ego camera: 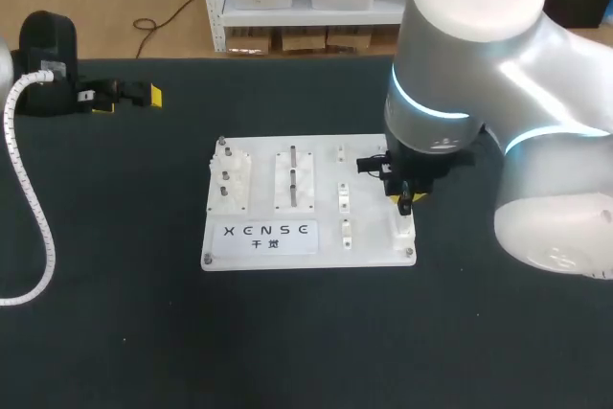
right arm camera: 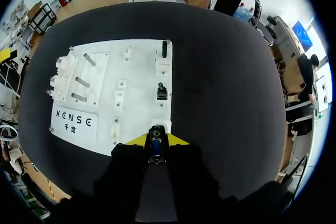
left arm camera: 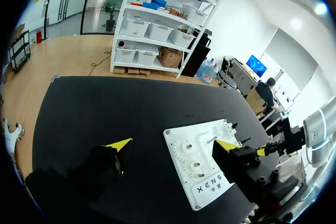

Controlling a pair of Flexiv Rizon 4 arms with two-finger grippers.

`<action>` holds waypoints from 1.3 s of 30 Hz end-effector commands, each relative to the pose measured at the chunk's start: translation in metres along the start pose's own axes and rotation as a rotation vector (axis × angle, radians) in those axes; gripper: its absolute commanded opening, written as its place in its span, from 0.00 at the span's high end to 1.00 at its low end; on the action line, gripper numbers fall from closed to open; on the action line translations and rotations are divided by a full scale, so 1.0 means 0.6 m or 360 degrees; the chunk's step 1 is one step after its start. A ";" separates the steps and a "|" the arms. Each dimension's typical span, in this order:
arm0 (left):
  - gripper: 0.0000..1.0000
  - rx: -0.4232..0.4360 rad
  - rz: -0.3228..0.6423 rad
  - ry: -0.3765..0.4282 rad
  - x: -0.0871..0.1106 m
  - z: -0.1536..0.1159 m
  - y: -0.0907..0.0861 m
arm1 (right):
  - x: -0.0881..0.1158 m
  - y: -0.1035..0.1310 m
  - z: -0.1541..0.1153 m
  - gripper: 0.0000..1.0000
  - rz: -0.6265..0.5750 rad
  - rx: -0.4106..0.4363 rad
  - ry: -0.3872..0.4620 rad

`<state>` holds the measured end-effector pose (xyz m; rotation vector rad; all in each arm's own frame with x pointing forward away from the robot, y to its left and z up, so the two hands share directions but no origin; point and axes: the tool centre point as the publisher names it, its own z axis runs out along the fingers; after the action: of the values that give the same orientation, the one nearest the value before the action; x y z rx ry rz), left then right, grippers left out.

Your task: Insert the USB connector, Ethernet cable, and multi-pin plug into their matching sockets one by one.

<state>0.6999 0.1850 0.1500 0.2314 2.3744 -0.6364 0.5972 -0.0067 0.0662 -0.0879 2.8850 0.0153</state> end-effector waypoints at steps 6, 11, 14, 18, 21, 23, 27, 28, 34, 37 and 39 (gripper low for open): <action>0.00 0.0000 0.0000 0.0000 0.000 0.000 0.000 | 0.006 -0.004 0.006 1.00 -0.0003 0.0001 -0.0012; 0.00 0.0000 0.0000 0.0000 0.000 0.000 0.000 | 0.008 -0.006 0.006 1.00 -0.0009 0.0002 -0.0015; 0.00 0.0000 0.0000 0.0000 0.000 0.000 0.000 | 0.008 -0.006 0.006 1.00 -0.0014 0.0003 -0.0022; 0.00 0.0000 0.0000 0.0000 0.000 0.000 0.000 | 0.011 -0.007 0.007 1.00 -0.0021 0.0005 -0.0037; 0.00 0.0000 0.0000 0.0000 0.000 0.000 0.000 | 0.014 -0.008 0.008 1.00 -0.0020 0.0006 -0.0037; 0.00 0.0000 0.0000 0.0000 0.000 0.000 0.000 | 0.016 -0.008 0.009 1.00 -0.0019 0.0006 -0.0039; 0.00 0.0000 0.0000 0.0000 0.000 0.000 0.000 | 0.018 -0.008 0.010 1.00 -0.0012 0.0003 -0.0041; 0.00 0.0000 0.0000 0.0000 0.000 0.000 0.000 | 0.018 -0.008 0.010 1.00 -0.0012 0.0003 -0.0042; 0.00 0.0000 0.0000 0.0000 0.000 0.000 0.000 | 0.020 -0.007 0.012 1.00 -0.0004 0.0002 -0.0041; 0.00 0.0000 0.0000 0.0000 0.000 0.000 0.000 | 0.020 -0.005 0.013 1.00 0.0004 0.0002 -0.0040; 0.00 0.0000 0.0000 0.0000 0.000 0.000 0.000 | 0.020 -0.003 0.013 1.00 0.0007 0.0003 -0.0040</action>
<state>0.6999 0.1850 0.1500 0.2314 2.3744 -0.6364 0.5915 -0.0090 0.0642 -0.0845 2.8687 0.0140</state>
